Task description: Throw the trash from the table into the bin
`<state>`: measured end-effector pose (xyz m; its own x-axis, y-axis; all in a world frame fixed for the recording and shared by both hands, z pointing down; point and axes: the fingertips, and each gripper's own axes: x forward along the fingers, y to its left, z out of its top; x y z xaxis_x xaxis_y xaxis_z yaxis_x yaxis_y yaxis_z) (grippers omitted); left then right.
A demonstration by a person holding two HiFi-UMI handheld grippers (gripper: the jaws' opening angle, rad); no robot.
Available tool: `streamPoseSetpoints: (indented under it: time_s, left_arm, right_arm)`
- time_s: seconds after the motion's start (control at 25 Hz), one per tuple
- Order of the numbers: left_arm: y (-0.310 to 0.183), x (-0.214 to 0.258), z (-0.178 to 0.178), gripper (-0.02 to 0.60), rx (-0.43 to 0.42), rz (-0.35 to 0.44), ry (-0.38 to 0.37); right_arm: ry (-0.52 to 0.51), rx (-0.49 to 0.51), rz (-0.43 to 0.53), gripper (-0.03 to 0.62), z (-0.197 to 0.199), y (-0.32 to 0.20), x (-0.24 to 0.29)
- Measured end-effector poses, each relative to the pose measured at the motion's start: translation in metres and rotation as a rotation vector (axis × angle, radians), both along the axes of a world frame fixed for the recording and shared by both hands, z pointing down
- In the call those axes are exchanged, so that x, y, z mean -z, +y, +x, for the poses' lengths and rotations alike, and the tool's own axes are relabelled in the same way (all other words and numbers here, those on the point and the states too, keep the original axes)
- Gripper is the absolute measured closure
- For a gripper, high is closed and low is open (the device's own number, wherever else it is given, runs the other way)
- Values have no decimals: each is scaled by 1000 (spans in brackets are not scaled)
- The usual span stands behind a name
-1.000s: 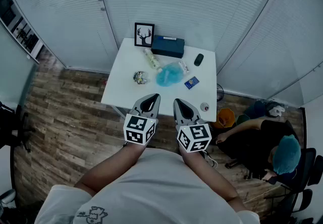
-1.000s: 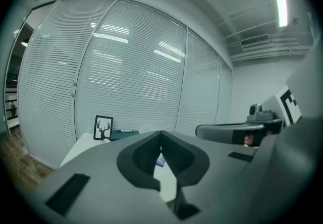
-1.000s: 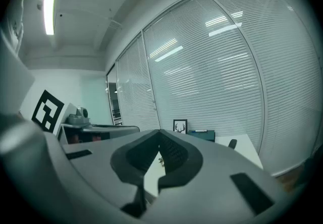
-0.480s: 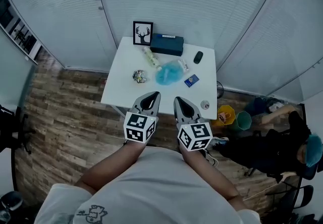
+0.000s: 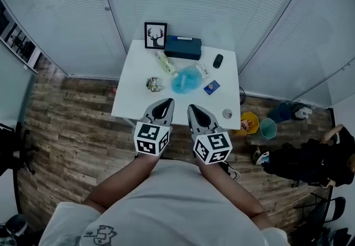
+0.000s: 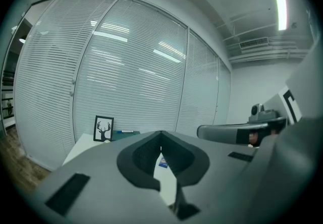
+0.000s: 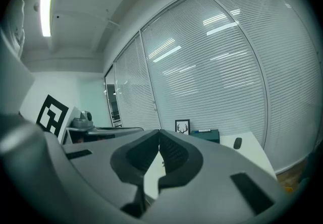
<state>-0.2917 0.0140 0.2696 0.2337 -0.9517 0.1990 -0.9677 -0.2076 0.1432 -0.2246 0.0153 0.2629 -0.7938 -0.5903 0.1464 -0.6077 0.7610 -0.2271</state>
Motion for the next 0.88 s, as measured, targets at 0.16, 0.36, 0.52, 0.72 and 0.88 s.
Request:
streamPoseSetpoints:
  time_s: [0.16,0.36,0.52,0.72,0.88]
  left_arm:
    - [-8,-6,-16,575,-23,-13,10]
    - [-23,-8,-46,575,-55,-23,12]
    - [-32,-5,-73,575,-95,-16,-15]
    - [-38,-14,-111,575,-113,-42,-8]
    - [-36,-23,-135,575,-124,-68,3]
  right_arm:
    - [20,-1,-1,589,-20,-4,-4]
    - [29,-20,-15,588,-52,-16,-6]
    - [31,-34,-30,588,-83,-22,-10]
    - [33,-42,-45,588,-123,-28,-13]
    - [46,-49,-53,588,-147,-27,-15]
